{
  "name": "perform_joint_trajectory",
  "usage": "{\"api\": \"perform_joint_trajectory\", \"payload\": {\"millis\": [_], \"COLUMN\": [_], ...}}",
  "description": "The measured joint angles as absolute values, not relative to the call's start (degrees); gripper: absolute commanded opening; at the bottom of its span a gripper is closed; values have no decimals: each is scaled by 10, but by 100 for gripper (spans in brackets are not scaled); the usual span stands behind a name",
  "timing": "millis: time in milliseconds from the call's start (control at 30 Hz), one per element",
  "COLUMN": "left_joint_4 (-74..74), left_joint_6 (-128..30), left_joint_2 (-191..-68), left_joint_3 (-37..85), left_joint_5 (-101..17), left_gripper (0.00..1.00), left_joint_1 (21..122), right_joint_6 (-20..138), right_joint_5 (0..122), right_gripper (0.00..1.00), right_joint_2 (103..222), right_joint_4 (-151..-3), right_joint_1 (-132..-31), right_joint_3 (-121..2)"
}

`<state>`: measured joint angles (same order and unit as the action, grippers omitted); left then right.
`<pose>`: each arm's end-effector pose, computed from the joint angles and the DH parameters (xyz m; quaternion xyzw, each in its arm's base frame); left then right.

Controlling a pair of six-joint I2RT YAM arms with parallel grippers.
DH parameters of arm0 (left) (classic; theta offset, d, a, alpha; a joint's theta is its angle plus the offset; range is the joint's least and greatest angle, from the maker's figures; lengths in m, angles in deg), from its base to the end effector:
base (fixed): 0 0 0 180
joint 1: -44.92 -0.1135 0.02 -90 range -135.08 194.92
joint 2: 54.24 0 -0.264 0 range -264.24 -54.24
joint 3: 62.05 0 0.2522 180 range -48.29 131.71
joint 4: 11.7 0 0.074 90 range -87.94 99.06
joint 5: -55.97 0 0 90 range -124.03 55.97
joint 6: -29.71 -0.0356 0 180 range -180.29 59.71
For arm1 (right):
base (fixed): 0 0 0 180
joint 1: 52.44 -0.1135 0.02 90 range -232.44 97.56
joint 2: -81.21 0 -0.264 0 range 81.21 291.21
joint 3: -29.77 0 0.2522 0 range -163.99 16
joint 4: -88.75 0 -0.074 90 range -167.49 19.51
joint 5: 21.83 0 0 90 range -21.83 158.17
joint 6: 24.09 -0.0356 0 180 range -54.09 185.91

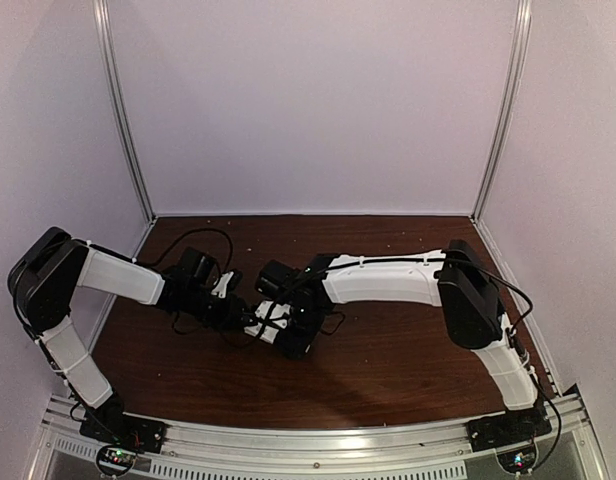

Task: Load the batteries into the remote control
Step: Load the battery cover onto the remote control without the battery cover.

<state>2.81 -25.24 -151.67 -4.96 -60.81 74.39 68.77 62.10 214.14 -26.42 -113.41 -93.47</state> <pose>0.2596 -0.1651 0.1255 0.0247 0.9297 -0.3435 0.1306 0.2285 0.4194 0.1589 -0.5292 0.8362 0.1112 0.0921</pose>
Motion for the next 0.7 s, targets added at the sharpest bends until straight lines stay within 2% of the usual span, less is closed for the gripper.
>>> {"api": "perform_joint_trajectory", "payload": {"millis": [100,200,333,533,700], "left_joint_4": [30,32,36,44,50], "left_joint_6": [-252,-253,-253,-252,-252], "left_joint_2": [-1516,-1514,-1511,-1507,-1505], "left_joint_3": [-50,-50,-50,-50,-50], "left_joint_5": [-608,-606,-602,-596,-595], "left_gripper": [46,47,48,48,48], "left_joint_1": [744,744,744,744,744], "right_joint_6": [692,691,691,690,690], "right_joint_5": [614,605,595,588,584], "right_gripper": [44,35,34,39,58], "right_joint_2": [2144,2145,2145,2145,2145], "right_joint_4": [-263,-262,-262,-262,-263], "right_joint_1": [-1134,-1133,-1130,-1128,-1128], "right_joint_3": [-935,-935,-935,-935,-935]}}
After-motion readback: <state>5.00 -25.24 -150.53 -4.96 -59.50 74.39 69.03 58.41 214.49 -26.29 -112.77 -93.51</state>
